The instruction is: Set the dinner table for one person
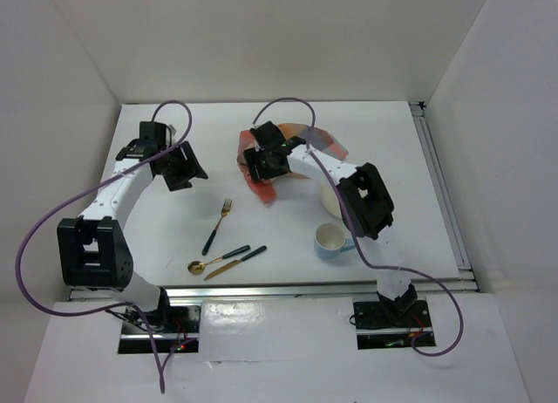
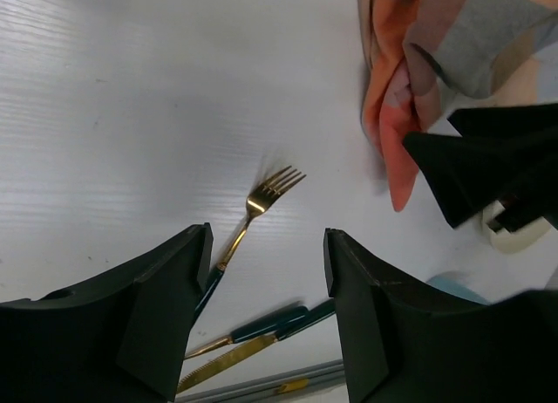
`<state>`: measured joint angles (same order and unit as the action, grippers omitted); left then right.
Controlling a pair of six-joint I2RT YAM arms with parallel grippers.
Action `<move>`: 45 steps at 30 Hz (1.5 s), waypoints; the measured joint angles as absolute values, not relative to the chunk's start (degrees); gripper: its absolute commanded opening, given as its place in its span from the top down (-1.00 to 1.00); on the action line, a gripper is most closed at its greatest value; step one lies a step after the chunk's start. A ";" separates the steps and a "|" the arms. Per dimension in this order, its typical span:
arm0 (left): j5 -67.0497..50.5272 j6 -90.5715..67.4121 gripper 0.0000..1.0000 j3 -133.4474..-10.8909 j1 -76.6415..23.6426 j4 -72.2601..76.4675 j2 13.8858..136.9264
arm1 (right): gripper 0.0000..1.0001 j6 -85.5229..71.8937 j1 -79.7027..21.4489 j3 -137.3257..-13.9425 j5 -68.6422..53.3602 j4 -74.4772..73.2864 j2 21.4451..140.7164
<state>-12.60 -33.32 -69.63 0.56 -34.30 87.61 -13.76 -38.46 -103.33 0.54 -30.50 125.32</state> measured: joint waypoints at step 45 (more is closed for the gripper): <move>-19.73 -47.00 -0.25 -68.86 -21.26 -16.88 108.57 | 1.00 -18.85 -28.27 -100.79 -7.07 -32.99 114.80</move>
<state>-19.73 -47.00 -68.86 -21.26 -16.88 108.57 -18.85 -28.27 -100.79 -7.07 -32.99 114.80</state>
